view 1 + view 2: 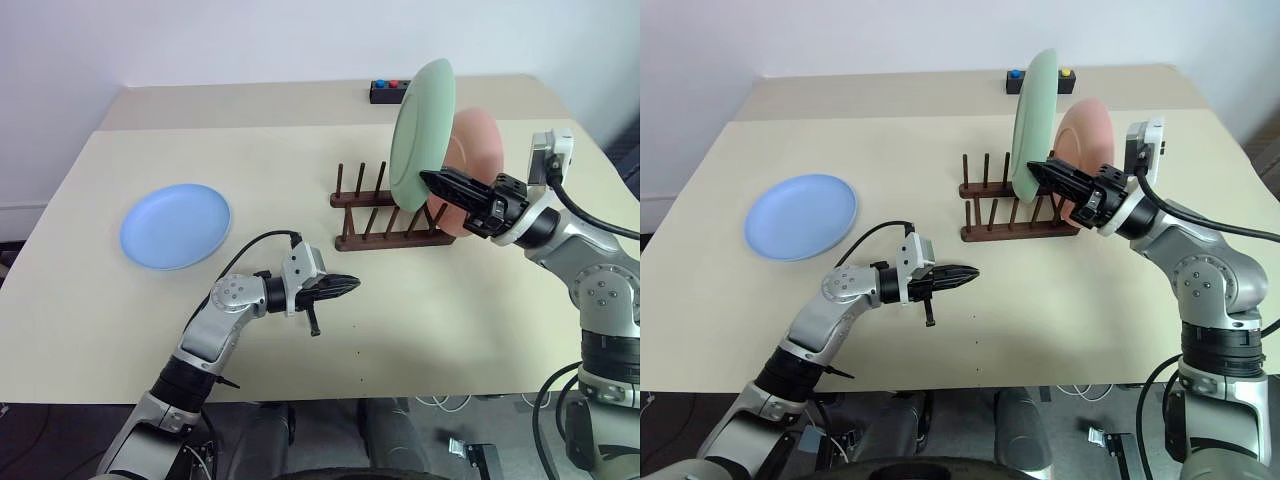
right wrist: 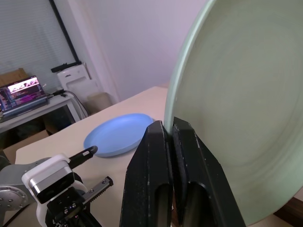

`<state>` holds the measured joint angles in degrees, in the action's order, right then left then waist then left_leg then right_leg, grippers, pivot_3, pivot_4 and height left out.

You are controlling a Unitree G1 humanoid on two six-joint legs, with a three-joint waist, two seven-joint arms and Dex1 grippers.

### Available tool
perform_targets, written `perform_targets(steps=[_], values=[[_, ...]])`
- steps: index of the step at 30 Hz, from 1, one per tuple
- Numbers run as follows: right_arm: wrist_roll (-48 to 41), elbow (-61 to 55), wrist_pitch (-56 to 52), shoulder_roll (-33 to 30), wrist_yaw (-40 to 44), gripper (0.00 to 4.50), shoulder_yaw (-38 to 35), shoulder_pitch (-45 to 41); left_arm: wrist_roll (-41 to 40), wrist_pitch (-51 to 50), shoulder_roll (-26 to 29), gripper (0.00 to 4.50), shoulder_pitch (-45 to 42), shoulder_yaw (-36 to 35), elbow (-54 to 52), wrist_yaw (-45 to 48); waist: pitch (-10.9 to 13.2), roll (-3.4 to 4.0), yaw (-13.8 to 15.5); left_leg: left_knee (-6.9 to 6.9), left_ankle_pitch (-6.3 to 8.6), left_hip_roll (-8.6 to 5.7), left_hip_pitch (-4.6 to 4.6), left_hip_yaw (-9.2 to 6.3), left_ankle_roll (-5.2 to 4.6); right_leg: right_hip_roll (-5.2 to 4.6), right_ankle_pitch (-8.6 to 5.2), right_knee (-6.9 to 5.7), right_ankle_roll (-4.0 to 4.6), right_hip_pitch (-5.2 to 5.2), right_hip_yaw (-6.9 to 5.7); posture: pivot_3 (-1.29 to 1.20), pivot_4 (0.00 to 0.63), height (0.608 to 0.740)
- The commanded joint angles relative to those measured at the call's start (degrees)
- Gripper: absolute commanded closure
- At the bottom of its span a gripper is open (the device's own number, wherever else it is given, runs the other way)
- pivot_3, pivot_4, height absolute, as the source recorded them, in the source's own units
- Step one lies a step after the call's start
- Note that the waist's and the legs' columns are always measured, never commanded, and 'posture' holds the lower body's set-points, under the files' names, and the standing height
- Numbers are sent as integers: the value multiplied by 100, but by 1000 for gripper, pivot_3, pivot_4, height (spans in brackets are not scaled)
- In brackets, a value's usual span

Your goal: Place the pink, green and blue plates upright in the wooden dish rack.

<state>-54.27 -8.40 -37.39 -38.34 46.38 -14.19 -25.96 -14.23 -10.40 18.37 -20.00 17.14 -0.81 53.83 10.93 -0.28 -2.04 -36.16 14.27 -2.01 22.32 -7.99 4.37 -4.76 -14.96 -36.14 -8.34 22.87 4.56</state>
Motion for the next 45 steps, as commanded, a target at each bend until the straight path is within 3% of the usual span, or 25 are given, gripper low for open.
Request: perform_targets(steps=[1, 5, 6, 8, 14, 45], values=[[-25, -18, -27, -43, 100, 4487, -181, -30, -22, 59, -16, 4500, -8, -50, -174, -10, 0, 0, 0, 0, 0, 0, 0, 0, 0, 0, 0, 0, 0, 0, 0, 0, 150, 740], [3, 11, -51, -29, 131, 4487, -180, -33, -17, 65, -21, 4500, -17, -49, -150, -13, 0, 0, -1, 0, 0, 0, 0, 0, 0, 0, 0, 0, 0, 0, 0, 0, 150, 740], [0, 0, -61, -29, 133, 3859, -188, -27, -16, 63, -20, 4500, -10, -47, -161, -17, 0, 0, -1, 0, 0, 0, 0, 0, 0, 0, 0, 0, 0, 0, 0, 0, 150, 740], [4, -17, -71, -27, 140, 3060, -197, -19, -15, 61, -21, 4500, -5, -43, -171, -20, 0, 0, 0, 0, 0, 0, 0, 0, 0, 0, 0, 0, 0, 0, 0, 0, 150, 740], [85, -49, -10, -16, 145, 68, -205, -20, -15, 67, -18, 4500, -11, -41, -160, -21, 0, 0, 1, 0, 0, 0, 0, 0, 0, 0, 0, 0, 0, 0, 0, 0, 150, 740], [976, -931, 764, -674, 47, 22, -487, -546, -131, -42, 22, 4500, -69, -289, -151, -143, 1, 0, -7, 0, 0, 0, 1, 0, 0, 0, 0, 1, 0, 0, 0, 0, 150, 740]])
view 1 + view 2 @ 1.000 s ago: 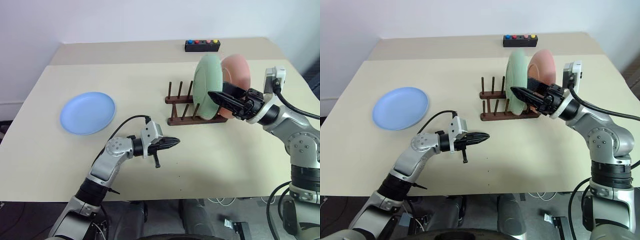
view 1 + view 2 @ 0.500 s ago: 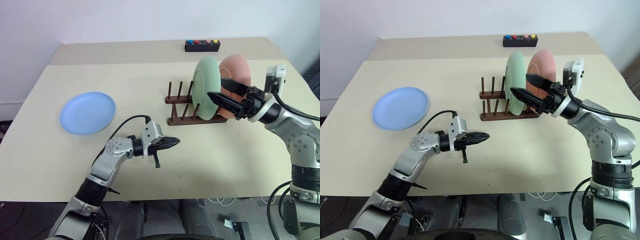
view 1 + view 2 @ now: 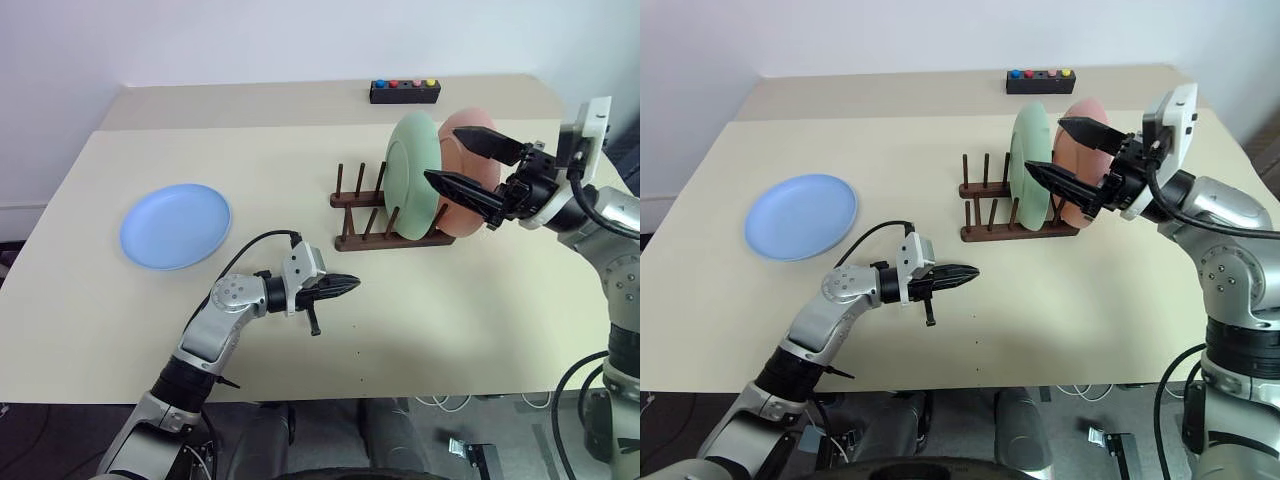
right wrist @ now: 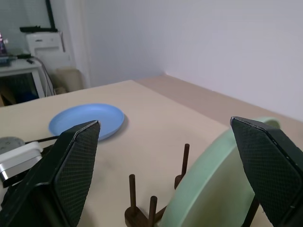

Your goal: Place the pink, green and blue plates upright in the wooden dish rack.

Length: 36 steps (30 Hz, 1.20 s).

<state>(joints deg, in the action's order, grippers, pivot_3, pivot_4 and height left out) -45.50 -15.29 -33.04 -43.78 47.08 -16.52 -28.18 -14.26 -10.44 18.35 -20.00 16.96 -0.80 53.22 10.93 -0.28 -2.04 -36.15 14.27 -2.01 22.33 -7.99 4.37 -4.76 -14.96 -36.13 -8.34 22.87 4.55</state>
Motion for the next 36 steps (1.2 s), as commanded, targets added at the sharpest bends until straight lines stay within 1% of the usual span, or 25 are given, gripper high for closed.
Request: perform_targets(steps=[1, 3, 4, 6, 7, 9, 11, 12, 15, 19, 23, 25, 27, 31, 34, 36], values=[[89, -284, 364, -144, -21, 22, -255, -415, -144, -79, 67, 4500, -96, -362, -179, -131, 0, 0, -16, 0, 0, 0, 0, 1, 0, 0, 0, 0, 0, 2, 0, 0, 150, 740], [547, -480, 641, -183, -36, 0, 112, -656, -412, -366, 163, 3954, -217, -951, -254, -450, 0, 1, -33, 1, 0, 1, 0, 1, 0, 0, 0, -1, 0, 4, 0, 0, 150, 740], [864, -576, 821, -199, -17, 0, 367, -736, -495, -475, 244, 3612, -274, -1253, -268, -632, 1, 0, -46, 2, 0, 1, 2, 1, 0, 1, 0, -2, 0, 7, 0, 0, 150, 740], [1470, -682, 1189, -220, 64, 0, 852, -752, -533, -542, 405, 2721, -346, -1718, -234, -953, 1, -1, -53, 5, 0, 5, 3, 0, 0, 4, 0, -4, 0, 14, -1, 0, 150, 740], [1722, -718, 1354, -196, 104, 0, 1095, -749, -574, -589, 489, 2118, -392, -1984, -166, -1130, 1, -1, -53, 7, 0, 6, 3, 0, 0, 4, 0, -4, 1, 15, -2, 0, 150, 740], [2057, -760, 1602, -108, 159, 0, 1451, -736, -657, -704, 655, 1132, -424, -2383, -149, -1352, 1, -1, -45, 7, 0, 5, 5, 2, 0, 2, 0, -2, 0, 15, -2, 0, 150, 740], [2225, -748, 1759, -47, 197, 0, 1605, -728, -688, -779, 748, 132, -417, -2538, -190, -1442, 3, -4, -30, 4, 0, 2, 9, 2, 1, -2, 0, -1, -1, 17, -2, 0, 150, 740], [2524, -739, 1963, 22, 215, 0, 1898, -705, -417, -842, 964, 52, -430, -2725, -106, -1783, 3, -5, -9, 4, 0, 1, 11, 2, 1, -3, 0, -1, -1, 18, -2, 0, 150, 740], [3300, -538, 2494, 239, 207, 0, 2572, -640, 88, -1351, 1509, 52, -560, -3221, 401, -2720, 8, -18, -30, 4, -1, 1, 11, -2, 1, -2, 1, -4, 0, 21, -5, 0, 150, 740], [3680, -264, 2885, 462, 237, 0, 2860, -526, 358, -2033, 1802, 52, -683, -3454, 849, -3500, 10, -20, -46, 5, -1, 2, 11, -2, 1, 0, 1, -10, 1, 27, -4, 0, 150, 740], [3799, -131, 3034, 609, 278, 0, 2920, -469, 430, -2405, 1871, 52, -867, -3728, 1231, -4051, 15, -37, 2, 6, -1, 1, 13, -5, 3, -2, 2, -10, 1, 27, -6, 0, 150, 740], [3799, -114, 3050, 679, 287, 0, 2916, -431, 418, -2817, 1895, 52, -1071, -3845, 1779, -4300, 16, -46, 1, 5, -2, 1, 13, -6, 4, -2, 3, -11, 2, 27, -7, 0, 150, 740], [3814, -100, 3061, 731, 288, 0, 2907, -414, 376, -3039, 1897, 52, -1202, -3840, 2139, -4319, 16, -46, -16, 4, -3, 1, 12, -8, 5, -1, 3, -13, 3, 27, -9, 0, 150, 740], [3868, -101, 3074, 796, 269, 0, 2891, -391, 246, -3176, 1827, 52, -1443, -3902, 2635, -4322, 16, -47, -31, 7, -3, 1, 12, -8, 6, -1, 3, -13, 3, 28, -10, 0, 150, 740], [3908, -137, 3058, 825, 222, 0, 2865, -352, 221, -3141, 1746, 875, -1502, -3864, 2809, -4308, 16, -48, -31, 6, -3, 1, 12, -8, 7, -2, 4, -14, 4, 28, -10, 0, 150, 740], [3945, -163, 3050, 819, 195, 0, 2841, -319, 151, -3101, 1651, 1825, -1513, -3931, 2772, -4377, 16, -48, -31, 6, -3, 1, 12, -8, 7, -2, 4, -14, 4, 28, -10, 0, 150, 740]])
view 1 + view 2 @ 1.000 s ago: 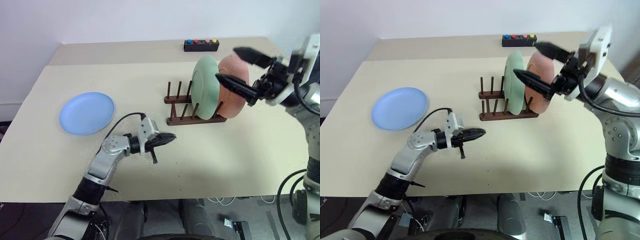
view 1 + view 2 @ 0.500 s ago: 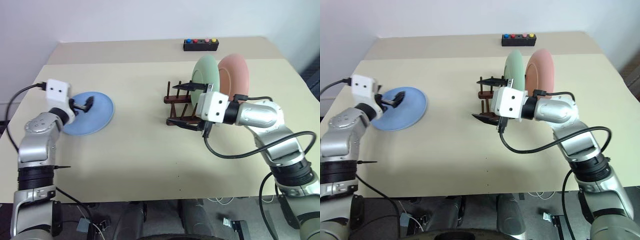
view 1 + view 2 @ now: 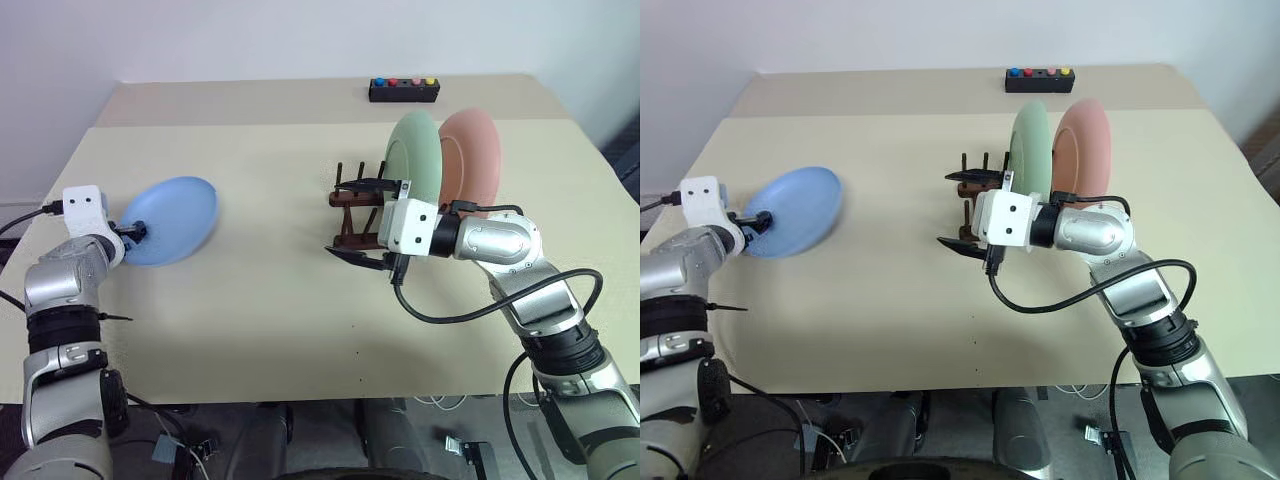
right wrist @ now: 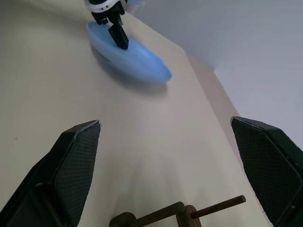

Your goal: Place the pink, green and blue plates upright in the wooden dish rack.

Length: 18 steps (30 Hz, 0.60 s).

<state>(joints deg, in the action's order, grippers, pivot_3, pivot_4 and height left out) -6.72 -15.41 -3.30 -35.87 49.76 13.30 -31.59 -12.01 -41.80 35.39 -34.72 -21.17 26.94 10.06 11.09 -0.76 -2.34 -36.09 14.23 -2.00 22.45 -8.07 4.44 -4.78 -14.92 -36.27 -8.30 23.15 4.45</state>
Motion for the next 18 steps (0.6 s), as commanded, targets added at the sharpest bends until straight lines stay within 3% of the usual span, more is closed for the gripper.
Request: perform_targets(steps=[1, 5, 6, 14, 18], values=[[74, -161, 72, 17, -77, 0, -161, 41, -123, 49, -106, 2326, -47, -170, -57, -90, 0, 0, 0, 0, 0, 0, 0, 0, 0, 0, 0, -1, 0, 0, 0, 0, 150, 740], [106, -187, 69, 0, -76, 0, -212, 97, -254, 77, -257, 4226, -52, -282, -294, -150, -1, 0, 30, -2, -1, 0, -1, 0, 2, -1, 0, -4, 0, 0, 0, 0, 150, 740], [110, -191, 72, -3, -76, 0, -217, 106, -284, 75, -290, 4454, -45, -308, -364, -160, -2, -1, 42, -2, -2, 0, -2, 0, 4, -2, 0, -5, 1, -2, 0, 0, 150, 740], [406, 13, 246, 34, -240, 0, -193, -55, -1033, 597, -949, 4454, -103, -773, -1574, -110, -1, -4, 72, -4, -3, 0, -1, -1, 6, -3, 1, -4, 1, -2, 0, 0, 150, 740], [752, 269, 460, 80, -403, 0, -134, -264, -1183, 939, -1315, 4454, -290, -661, -2456, -302, 1, -8, 116, -4, -4, 0, 0, 1, 8, -3, 4, -3, 4, 2, 0, 0, 150, 740]])
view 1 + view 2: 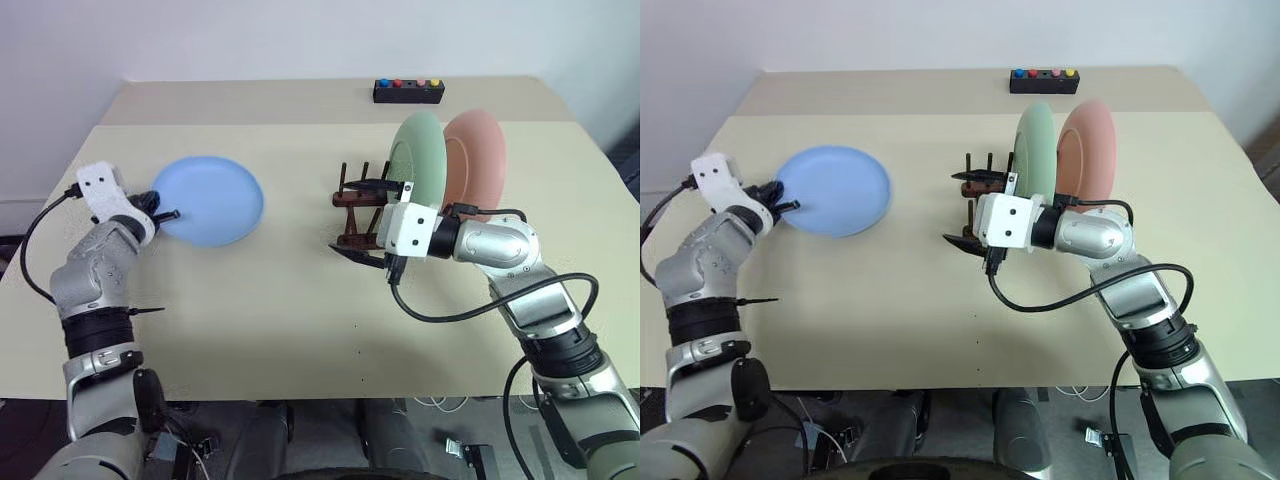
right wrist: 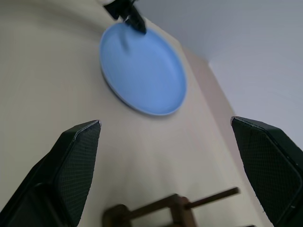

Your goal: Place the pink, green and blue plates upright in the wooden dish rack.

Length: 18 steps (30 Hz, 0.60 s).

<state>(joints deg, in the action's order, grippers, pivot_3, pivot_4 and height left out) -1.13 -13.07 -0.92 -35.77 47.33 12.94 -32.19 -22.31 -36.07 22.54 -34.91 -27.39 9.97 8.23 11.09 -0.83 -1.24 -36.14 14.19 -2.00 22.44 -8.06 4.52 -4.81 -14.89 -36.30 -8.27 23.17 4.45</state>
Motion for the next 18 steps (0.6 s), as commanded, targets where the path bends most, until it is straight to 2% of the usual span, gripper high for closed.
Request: perform_targets(steps=[1, 9, 18], values=[[365, 177, 340, 134, -326, 0, -94, -354, -261, 372, -203, 4454, -470, 17, -1028, -251, 1, -1, 8, 1, -1, 0, 0, 0, 1, 0, 0, 0, 0, 1, 0, 0, 150, 740], [1620, 944, 1222, 394, -1181, 0, 131, -1065, 223, 83, -628, 4454, -1239, 981, -1874, -1054, 3, -9, 16, 2, -3, -2, 2, 1, 6, 0, 3, 4, -3, 0, 1, 0, 150, 740], [2334, 1288, 1651, 535, -1573, 0, 289, -1231, 888, 89, -884, 4454, -1524, 2079, -2452, -1210, 4, -10, 14, 2, -4, -2, 6, 4, 6, 1, 4, 5, -3, 4, 2, 0, 150, 740]])
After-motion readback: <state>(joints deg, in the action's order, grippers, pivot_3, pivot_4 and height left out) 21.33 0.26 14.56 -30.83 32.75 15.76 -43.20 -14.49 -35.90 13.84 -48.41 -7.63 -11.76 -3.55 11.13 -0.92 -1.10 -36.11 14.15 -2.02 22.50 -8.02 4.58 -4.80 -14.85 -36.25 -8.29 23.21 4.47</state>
